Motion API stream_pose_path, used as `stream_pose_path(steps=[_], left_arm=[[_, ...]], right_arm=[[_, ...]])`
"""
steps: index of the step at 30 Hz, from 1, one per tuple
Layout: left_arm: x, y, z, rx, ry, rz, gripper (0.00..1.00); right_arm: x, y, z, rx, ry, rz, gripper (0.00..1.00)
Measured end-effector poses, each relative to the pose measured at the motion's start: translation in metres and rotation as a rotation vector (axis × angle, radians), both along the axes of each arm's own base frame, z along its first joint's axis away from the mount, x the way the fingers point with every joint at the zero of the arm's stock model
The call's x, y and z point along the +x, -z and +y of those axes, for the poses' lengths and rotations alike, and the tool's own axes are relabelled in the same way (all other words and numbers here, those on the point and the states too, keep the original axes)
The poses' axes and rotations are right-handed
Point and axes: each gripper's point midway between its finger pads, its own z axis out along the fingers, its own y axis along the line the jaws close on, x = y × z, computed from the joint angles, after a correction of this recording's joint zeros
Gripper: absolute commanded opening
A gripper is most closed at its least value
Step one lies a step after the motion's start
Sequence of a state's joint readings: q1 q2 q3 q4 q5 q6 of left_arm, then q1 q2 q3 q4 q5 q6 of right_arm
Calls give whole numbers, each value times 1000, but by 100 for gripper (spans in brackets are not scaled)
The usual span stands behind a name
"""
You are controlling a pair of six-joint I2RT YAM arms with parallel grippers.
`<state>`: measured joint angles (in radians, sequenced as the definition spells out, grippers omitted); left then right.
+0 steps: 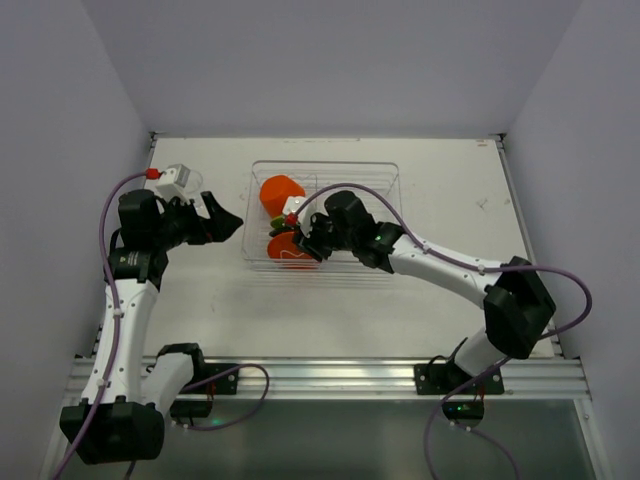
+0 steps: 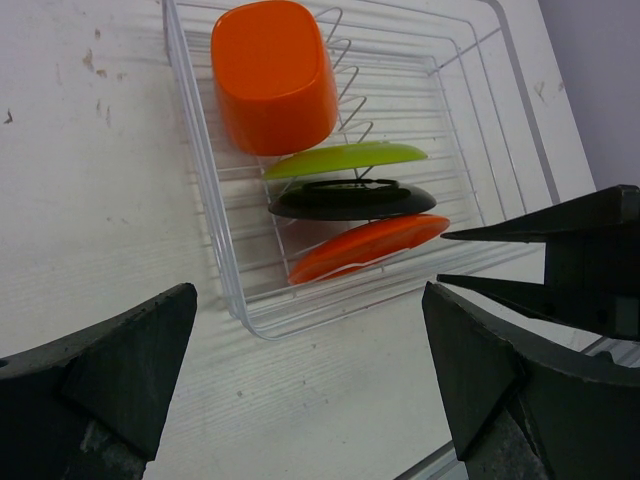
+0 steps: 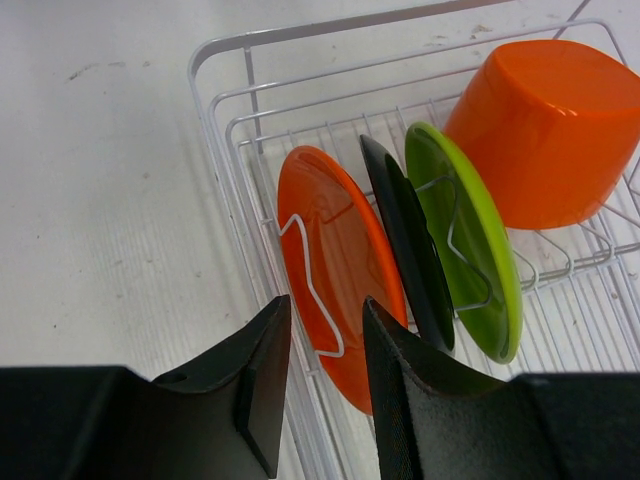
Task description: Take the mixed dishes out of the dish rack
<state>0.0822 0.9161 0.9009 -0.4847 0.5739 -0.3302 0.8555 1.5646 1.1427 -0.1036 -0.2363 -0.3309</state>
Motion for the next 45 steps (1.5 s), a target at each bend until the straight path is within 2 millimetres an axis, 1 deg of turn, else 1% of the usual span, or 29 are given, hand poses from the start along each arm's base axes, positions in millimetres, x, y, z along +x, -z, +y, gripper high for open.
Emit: stream_pose_path(steps=[2, 4, 7, 9, 10, 11, 12, 16, 26, 27, 29, 30, 32, 33, 35, 36, 38, 40, 43, 45], left_arm=[[0, 0, 0, 0, 0, 0, 100], [0, 0, 0, 0, 1, -1, 100], [1, -1, 0, 0, 0, -5, 100], [1, -1, 0, 0, 1, -4, 100], [1, -1, 0, 1, 1, -4, 100], [1, -1, 0, 1, 1, -4, 100], [1, 0, 0, 1, 1, -4, 100], [1, 0, 0, 0, 1, -4, 100], [1, 0, 0, 0, 1, -4, 100], [1, 0, 0, 1, 1, -4, 100], [1, 0, 0, 0, 0, -4, 100], [1, 0, 0, 0, 1, -4, 100], [1, 0, 0, 0, 1, -3, 100], [1, 0, 0, 0, 1, -3, 100], [1, 1, 0, -1, 3, -1, 100], [1, 2, -1, -1, 4, 1, 100], [0, 4, -1, -2, 4, 5, 100], [0, 4, -1, -3, 5, 6, 100], [0, 4, -1, -3, 7, 5, 100], [0, 4, -1, -3, 7, 5, 100]], right_arm=[[3, 3, 0, -2, 4, 4, 37], [5, 6, 0, -3, 3, 9, 31], [6, 12, 1, -9, 1, 19, 30], [6, 17, 2, -16, -2, 27, 27], [6, 19, 2, -20, -1, 30, 23], [6, 21, 2, -24, -2, 33, 22], [6, 22, 2, -26, -2, 35, 16], [7, 22, 2, -26, -3, 32, 0], [7, 20, 3, -21, -2, 30, 0], [7, 19, 3, -18, -2, 27, 4], [6, 13, 2, -7, -1, 22, 6], [6, 9, 2, 0, -2, 17, 15], [5, -2, 0, 27, -3, 16, 25], [5, -8, -2, 41, -2, 14, 36], [6, -18, -6, 65, 1, 16, 45], [7, -22, -9, 76, 3, 15, 59], [8, -30, -13, 94, 5, 16, 66], [10, -34, -16, 102, 8, 12, 69], [10, -34, -17, 103, 5, 19, 70], [10, -34, -17, 101, 2, 19, 75]])
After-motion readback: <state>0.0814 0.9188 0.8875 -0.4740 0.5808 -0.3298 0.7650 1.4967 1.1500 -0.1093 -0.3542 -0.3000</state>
